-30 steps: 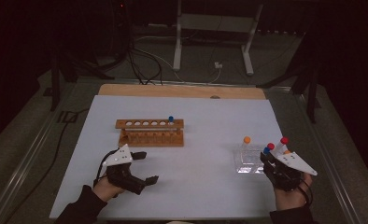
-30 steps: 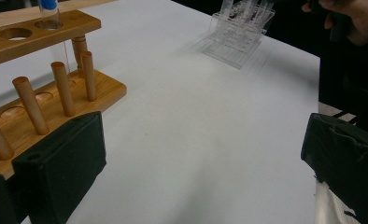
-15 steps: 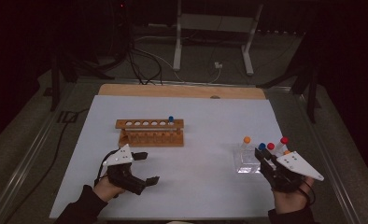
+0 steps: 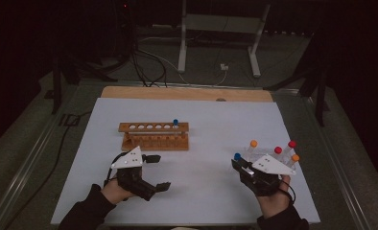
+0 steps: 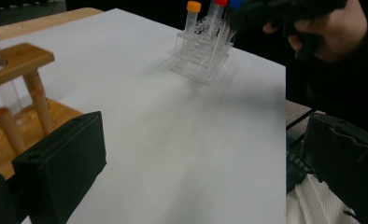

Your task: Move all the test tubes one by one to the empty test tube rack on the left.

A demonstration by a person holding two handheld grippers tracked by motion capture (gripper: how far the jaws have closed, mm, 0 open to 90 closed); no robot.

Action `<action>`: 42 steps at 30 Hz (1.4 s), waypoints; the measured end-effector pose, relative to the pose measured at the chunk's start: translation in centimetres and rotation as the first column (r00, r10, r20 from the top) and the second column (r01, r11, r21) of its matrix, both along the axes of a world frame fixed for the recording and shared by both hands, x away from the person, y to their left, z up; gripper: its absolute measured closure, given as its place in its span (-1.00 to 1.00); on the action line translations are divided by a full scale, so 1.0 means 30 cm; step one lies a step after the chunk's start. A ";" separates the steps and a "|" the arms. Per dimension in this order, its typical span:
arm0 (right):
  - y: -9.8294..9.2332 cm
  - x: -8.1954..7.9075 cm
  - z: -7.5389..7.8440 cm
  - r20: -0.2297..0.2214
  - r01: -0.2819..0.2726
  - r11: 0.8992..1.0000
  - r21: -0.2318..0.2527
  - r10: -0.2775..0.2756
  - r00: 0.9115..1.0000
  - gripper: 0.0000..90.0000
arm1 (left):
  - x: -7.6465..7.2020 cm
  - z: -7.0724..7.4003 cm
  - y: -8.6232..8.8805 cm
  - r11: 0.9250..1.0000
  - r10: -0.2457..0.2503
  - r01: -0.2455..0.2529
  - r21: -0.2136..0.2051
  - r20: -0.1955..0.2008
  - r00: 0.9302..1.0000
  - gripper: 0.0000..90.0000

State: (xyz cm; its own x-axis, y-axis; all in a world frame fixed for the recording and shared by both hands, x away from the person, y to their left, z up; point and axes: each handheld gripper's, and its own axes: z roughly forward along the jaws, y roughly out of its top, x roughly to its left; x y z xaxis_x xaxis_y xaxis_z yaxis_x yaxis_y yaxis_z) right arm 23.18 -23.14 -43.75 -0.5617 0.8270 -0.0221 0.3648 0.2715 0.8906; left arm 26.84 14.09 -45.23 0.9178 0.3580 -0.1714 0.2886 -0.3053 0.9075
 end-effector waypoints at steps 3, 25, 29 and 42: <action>0.026 0.004 -0.018 -0.016 -0.034 0.999 -0.005 0.034 0.999 0.71 | 0.015 0.014 -0.022 1.000 -0.015 0.015 -0.006 0.012 1.000 -0.98; 0.130 -0.008 -0.040 -0.060 -0.146 0.989 -0.006 0.146 0.988 0.71 | 0.080 0.071 -0.280 0.990 -0.132 0.134 -0.044 0.052 0.990 -0.49; 0.134 -0.011 -0.039 -0.056 -0.151 0.988 -0.007 0.151 0.987 0.71 | 0.080 0.071 -0.320 0.987 -0.148 0.151 -0.046 0.062 0.987 -0.27; 0.131 -0.015 -0.031 -0.051 -0.155 0.988 -0.008 0.155 0.987 0.71 | 0.085 0.073 -0.404 0.988 -0.153 0.152 0.025 0.093 0.984 0.33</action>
